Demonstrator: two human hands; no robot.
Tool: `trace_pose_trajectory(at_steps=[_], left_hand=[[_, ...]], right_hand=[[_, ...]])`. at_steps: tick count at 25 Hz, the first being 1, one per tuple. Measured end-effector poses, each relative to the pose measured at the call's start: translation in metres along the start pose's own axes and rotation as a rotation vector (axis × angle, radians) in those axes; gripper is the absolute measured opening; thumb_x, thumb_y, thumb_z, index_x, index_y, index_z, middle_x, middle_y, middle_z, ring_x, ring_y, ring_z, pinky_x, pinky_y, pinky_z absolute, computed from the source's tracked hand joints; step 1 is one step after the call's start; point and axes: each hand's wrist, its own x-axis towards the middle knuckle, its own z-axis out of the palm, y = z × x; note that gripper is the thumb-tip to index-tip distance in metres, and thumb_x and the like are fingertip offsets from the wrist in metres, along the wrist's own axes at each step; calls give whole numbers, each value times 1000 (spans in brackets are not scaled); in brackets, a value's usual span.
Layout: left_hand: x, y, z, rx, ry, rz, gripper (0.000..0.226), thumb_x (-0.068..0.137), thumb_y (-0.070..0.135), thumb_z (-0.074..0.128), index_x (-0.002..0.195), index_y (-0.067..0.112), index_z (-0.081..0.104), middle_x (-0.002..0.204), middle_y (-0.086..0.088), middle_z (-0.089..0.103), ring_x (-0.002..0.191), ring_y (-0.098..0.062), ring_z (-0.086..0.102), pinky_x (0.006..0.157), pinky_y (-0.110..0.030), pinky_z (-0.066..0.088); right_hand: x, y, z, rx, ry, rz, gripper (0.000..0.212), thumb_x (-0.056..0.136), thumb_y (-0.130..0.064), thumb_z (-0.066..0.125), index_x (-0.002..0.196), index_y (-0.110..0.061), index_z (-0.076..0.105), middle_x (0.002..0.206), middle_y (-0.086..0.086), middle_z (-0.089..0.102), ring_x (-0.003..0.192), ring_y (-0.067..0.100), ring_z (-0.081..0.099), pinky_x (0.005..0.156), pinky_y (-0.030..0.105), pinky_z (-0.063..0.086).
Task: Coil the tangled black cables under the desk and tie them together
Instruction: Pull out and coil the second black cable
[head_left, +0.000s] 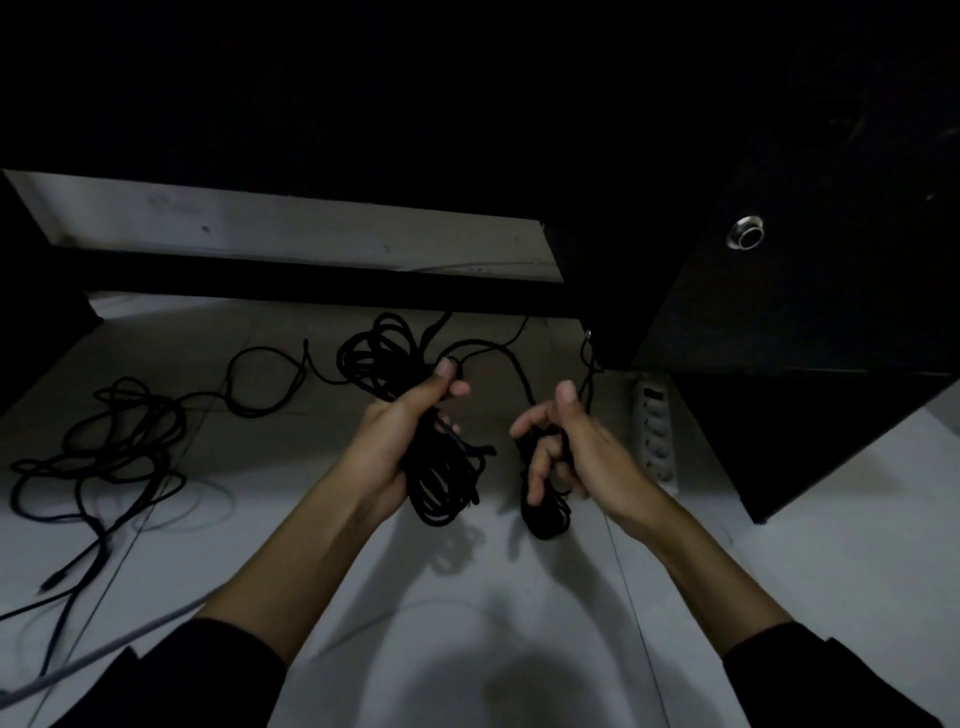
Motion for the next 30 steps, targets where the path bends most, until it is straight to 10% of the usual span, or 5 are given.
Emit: trace_pose_trajectory(at_steps=[3,7,17,21,30], left_hand=[[-4,-1,-1,34,-22,-2,24,89,28,63,93,5,65,47,8,56,52,-11,48,51,-17,49],[-5,-5,0,93,-45,8,29,90,27,62,104,1,63,47,9,58,45,-6,49,54,-18,49],[-4,-28,10,283,-98,10,31,89,33,66,68,10,62,56,4,57,57,-12,51,71,-35,44],[2,-23,4,140,-58,-15,30,88,31,67,67,15,52,55,3,48,51,-11,45,65,-32,44],[-11,-21,16,265,-236,19,38,76,53,67,53,24,59,50,3,48,48,-10,47,56,-26,43]], right_hand=[[2,-1,-3,151,18,93,41,104,-28,25,117,-17,62,114,4,70,61,16,61,83,19,51],[4,-4,1,303,61,55,48,99,-13,34,146,-22,36,138,-5,55,43,10,44,51,19,43],[7,-25,15,-531,232,-230,46,100,-31,37,146,-28,37,78,-3,62,62,4,55,52,13,39],[6,-15,12,-469,179,-222,59,93,-69,11,87,-39,61,58,-8,53,60,4,52,68,28,39],[-12,-38,20,-1294,-3,-287,21,100,-22,35,107,-22,55,91,-8,53,74,16,45,88,43,25]])
